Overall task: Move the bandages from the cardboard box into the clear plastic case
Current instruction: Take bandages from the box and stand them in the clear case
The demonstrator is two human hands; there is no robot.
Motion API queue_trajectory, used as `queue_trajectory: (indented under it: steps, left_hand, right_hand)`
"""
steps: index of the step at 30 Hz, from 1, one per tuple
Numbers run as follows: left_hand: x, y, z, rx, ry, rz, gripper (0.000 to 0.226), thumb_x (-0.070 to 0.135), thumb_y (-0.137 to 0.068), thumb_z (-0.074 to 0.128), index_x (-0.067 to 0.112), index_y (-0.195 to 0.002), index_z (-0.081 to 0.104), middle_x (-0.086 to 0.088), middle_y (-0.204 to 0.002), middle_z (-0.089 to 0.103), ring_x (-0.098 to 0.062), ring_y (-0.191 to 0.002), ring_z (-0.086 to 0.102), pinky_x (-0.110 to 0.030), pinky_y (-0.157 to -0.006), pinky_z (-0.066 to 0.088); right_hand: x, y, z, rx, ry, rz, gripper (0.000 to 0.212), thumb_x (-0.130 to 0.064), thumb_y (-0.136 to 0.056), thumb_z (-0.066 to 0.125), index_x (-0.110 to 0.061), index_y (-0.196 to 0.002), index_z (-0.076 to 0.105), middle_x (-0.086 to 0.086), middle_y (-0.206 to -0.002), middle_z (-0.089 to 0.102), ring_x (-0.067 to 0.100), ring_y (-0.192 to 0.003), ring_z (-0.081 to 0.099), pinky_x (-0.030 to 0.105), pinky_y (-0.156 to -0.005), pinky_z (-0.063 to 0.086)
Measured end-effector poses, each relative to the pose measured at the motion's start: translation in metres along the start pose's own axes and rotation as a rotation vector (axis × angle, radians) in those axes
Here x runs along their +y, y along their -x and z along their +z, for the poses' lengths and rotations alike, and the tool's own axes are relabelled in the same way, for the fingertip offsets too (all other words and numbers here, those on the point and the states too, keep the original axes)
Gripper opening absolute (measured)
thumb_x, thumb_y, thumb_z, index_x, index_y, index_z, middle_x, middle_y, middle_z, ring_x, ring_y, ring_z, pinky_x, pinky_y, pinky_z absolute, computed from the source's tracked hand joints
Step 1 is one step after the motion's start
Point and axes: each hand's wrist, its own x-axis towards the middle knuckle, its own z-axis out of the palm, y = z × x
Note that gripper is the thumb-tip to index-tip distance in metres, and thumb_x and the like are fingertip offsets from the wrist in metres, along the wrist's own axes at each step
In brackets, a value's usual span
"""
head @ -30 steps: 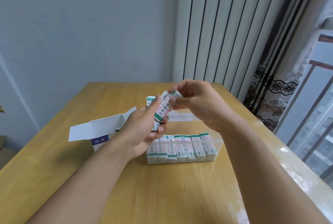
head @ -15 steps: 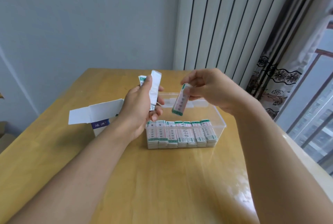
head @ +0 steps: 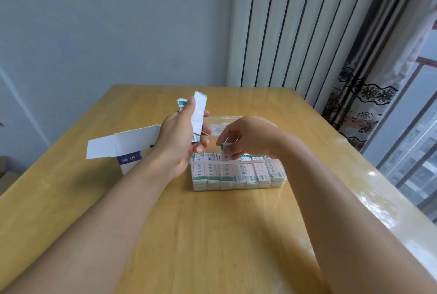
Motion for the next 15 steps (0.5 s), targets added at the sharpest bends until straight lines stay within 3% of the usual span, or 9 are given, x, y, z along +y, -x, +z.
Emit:
queue_trajectory:
  steps: [3,6,8,12,15]
  left_hand:
    - [-0.0006,-0.0005,0.0001,-0.001,-0.015,-0.011,0.045,0.046,-0.107,0.043,0.007,-0.103,0.066,-0.004,-0.063,0.058,-0.015,-0.046,0.047,-0.021,-0.036,0.032]
    - [-0.0007,0.0004,-0.0001,0.0,-0.029,-0.019,0.045,0.046,-0.106,0.043,0.008,-0.102,0.066,-0.003,-0.061,0.059,-0.014,-0.046,0.048,-0.02,-0.036,0.033]
    - [-0.0004,0.0009,-0.0003,-0.004,-0.03,-0.022,0.045,0.046,-0.106,0.043,0.008,-0.102,0.066,-0.002,-0.061,0.058,-0.014,-0.046,0.048,-0.02,-0.036,0.033]
    - [-0.0002,0.0016,0.0001,-0.004,-0.035,-0.024,0.045,0.046,-0.106,0.044,0.007,-0.103,0.066,-0.002,-0.061,0.058,-0.014,-0.046,0.049,-0.02,-0.036,0.033]
    - [-0.0002,0.0013,-0.0002,-0.006,-0.038,-0.023,0.044,0.045,-0.106,0.044,0.007,-0.103,0.066,-0.002,-0.061,0.059,-0.014,-0.047,0.049,-0.02,-0.036,0.034]
  right_hand:
    - [0.0015,-0.002,0.0017,-0.007,0.051,0.008,0.019,-0.008,-0.088,0.074,-0.02,-0.102,0.077,-0.003,-0.086,0.078,0.009,-0.072,0.075,0.031,-0.081,0.06]
    - [-0.0009,-0.0018,0.001,0.02,0.121,0.002,0.023,-0.009,-0.088,0.075,-0.022,-0.107,0.078,-0.001,-0.092,0.077,0.013,-0.077,0.075,0.025,-0.073,0.057]
    - [-0.003,-0.0019,0.0006,0.03,0.165,-0.002,0.026,-0.011,-0.087,0.076,-0.023,-0.11,0.078,0.0,-0.096,0.077,0.016,-0.08,0.073,0.027,-0.076,0.058]
    - [-0.0029,-0.0065,0.0037,0.051,0.252,0.015,0.028,-0.009,-0.089,0.074,-0.023,-0.113,0.077,-0.005,-0.098,0.077,0.003,-0.073,0.062,0.019,-0.064,0.051]
    - [-0.0028,-0.0092,0.0068,0.071,0.254,0.03,0.029,-0.006,-0.089,0.073,-0.022,-0.112,0.077,-0.005,-0.097,0.078,0.011,-0.087,0.069,0.029,-0.08,0.058]
